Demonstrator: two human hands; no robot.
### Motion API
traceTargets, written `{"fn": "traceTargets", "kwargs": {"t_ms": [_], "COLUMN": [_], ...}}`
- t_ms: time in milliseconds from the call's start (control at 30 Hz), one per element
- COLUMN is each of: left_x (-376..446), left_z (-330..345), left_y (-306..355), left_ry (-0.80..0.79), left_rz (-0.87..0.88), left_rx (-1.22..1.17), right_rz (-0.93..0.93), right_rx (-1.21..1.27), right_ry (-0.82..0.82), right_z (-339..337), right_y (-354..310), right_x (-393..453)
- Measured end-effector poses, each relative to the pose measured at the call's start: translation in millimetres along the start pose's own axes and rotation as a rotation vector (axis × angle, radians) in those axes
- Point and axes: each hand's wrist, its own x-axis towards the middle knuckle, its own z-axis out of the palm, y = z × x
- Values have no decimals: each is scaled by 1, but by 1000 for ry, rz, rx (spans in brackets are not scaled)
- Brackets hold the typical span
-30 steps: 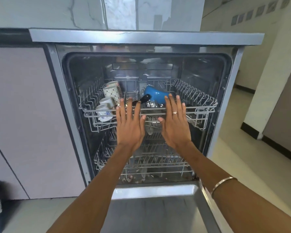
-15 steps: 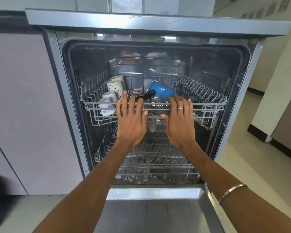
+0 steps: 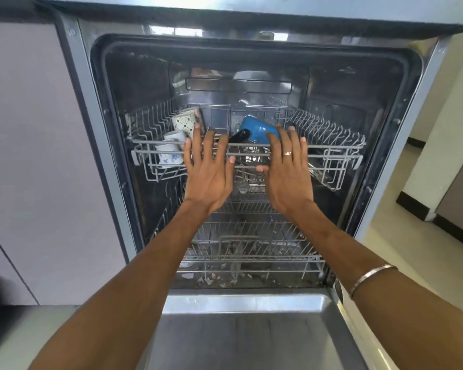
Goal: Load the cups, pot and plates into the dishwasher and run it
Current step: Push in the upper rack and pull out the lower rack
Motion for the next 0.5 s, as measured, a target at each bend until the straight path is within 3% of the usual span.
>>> {"fn": "traceTargets", "kwargs": {"t_ms": [333,500], "left_x": [-1,-5], "left_z": [-2,-6], "left_y": [-1,7], "left_ry": [-43,-97], "left_rz": [15,-13], "left_rx": [42,91], "right_rz": [8,34], "right_rx": [-29,7], "right_ry": [-16,-111], "right_z": [-2,-15], "right_y": [0,-2], "right_x": [-2,-4]}}
